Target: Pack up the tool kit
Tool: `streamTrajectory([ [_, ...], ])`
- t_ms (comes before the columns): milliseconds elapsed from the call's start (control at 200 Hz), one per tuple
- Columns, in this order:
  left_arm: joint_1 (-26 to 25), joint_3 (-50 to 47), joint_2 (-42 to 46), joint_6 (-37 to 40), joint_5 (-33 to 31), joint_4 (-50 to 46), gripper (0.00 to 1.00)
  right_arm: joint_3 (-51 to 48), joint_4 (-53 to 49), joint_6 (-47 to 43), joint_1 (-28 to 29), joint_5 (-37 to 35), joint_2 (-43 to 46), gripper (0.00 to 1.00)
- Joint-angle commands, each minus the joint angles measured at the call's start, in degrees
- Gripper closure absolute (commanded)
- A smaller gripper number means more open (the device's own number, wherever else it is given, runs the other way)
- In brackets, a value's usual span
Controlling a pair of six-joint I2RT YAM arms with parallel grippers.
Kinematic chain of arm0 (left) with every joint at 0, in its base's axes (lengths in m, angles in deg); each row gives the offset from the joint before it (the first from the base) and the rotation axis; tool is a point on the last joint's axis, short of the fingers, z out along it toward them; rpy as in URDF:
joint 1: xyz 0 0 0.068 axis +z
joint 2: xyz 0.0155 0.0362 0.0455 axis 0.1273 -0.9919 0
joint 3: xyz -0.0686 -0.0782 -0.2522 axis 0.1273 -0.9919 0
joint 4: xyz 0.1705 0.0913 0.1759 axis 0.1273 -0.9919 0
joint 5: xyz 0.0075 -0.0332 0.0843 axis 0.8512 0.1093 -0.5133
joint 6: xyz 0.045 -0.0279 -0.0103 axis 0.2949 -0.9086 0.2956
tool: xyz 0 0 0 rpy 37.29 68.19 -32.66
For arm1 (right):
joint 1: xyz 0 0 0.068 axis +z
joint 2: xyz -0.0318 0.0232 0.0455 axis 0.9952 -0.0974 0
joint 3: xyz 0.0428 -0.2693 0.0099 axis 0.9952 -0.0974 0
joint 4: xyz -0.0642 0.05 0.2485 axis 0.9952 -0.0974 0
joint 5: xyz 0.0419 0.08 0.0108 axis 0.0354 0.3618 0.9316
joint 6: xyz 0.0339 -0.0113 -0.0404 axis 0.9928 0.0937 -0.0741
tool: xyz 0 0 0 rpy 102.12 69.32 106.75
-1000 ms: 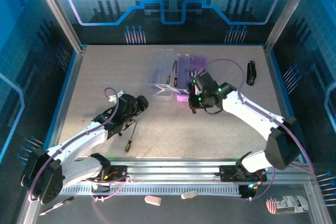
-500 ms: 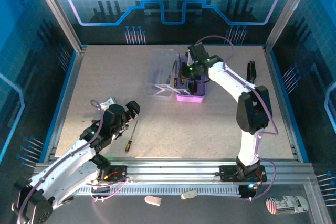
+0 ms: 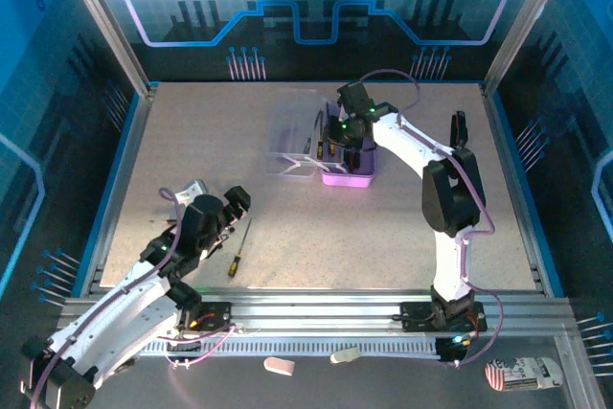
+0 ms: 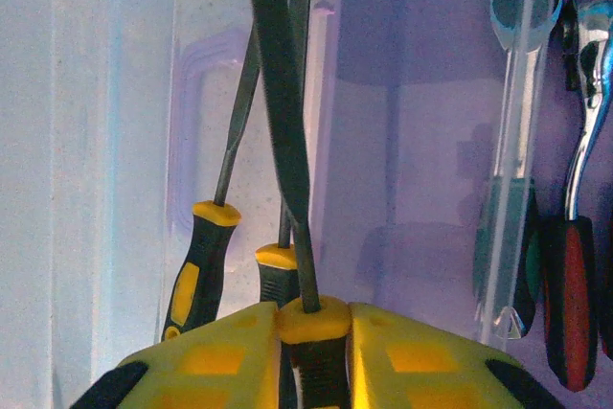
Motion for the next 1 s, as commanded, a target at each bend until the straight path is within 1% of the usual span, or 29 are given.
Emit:
streamTrajectory([
  [0, 0.4, 0.1, -0.5, 0.4, -0.8, -0.4, 0.01, 0.5, 0.6, 0.8, -0.4, -0.2, -0.1, 0.75],
  [190, 0.4, 0.3, -0.5, 0.4, -0.8, -0.8, 0.01, 0.5, 0.9, 1.2, -0.6, 1.6, -0.4, 0.72],
  [430, 0.4, 0.6, -0.5, 0.4, -0.9, -0.9, 0.01, 0.1, 1.5, 1.5, -0.8, 3.7, -0.5, 0.71],
  [565, 0.4, 0.7, -0.8, 2.3, 0.1, -0.8, 0.01, -1.3, 2.0, 0.4, -0.9, 3.0, 2.7, 0.71],
  [650, 0.4, 1.3, -1.3, 3.3, 1.2, -2.7, 0.01, -2.5, 2.0, -1.4, -1.0, 1.8, 6.1, 0.71],
  [760, 0.4, 2.4, -2.0, 4.2, 3.6, -6.6, 0.07, -6.4, 4.0, -3.7, -0.9, 1.1, 11.7, 0.69],
  [845, 0.5, 3.5, -3.0, 3.5, 4.2, -11.4, 0.15, -11.3, 7.0, -4.2, -0.8, 1.5, 16.1, 0.68],
  [910, 0.5, 4.7, -5.0, 2.2, 5.1, -15.0, 0.20, -15.5, 9.4, -4.1, -0.6, 2.1, 19.1, 0.67],
  [995, 0.4, 7.4, -9.3, 1.9, 7.1, -19.9, 0.23, -20.8, 12.3, -3.7, -0.5, 3.2, 22.6, 0.67],
])
